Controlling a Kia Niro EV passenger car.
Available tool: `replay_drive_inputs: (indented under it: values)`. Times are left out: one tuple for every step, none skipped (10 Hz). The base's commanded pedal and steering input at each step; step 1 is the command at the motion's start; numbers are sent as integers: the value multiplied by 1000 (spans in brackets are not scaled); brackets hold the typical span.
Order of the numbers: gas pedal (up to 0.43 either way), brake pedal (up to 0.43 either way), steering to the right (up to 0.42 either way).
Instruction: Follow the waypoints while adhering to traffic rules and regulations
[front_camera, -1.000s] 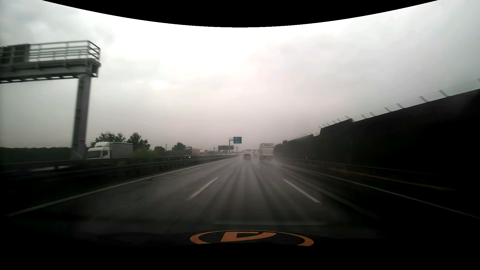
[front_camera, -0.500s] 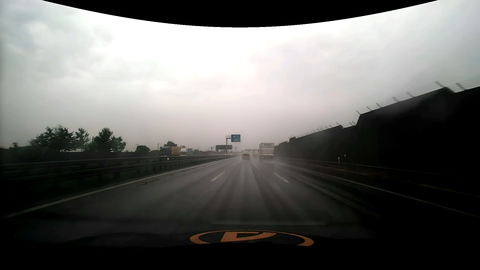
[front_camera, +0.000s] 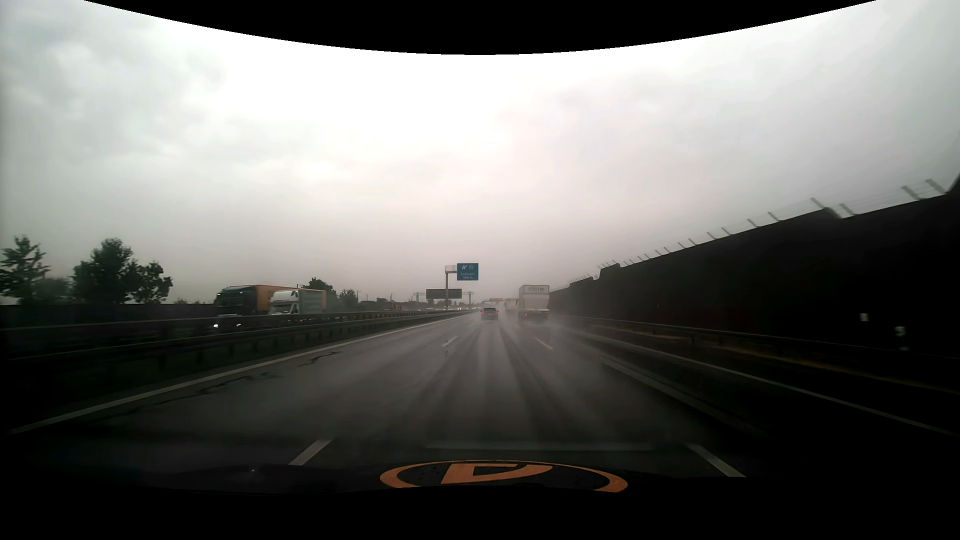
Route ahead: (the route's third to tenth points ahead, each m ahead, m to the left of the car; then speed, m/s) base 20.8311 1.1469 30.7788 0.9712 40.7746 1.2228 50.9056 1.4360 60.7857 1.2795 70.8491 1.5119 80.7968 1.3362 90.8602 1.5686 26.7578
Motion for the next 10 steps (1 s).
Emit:
replay_drive_inputs:
  values:
    - [248,0,0]
    - [248,0,0]
    - [248,0,0]
    - [248,0,0]
    - [248,0,0]
    - [248,0,0]
    - [248,0,-1]
    - [248,0,-1]
    - [248,0,0]
    - [248,0,0]
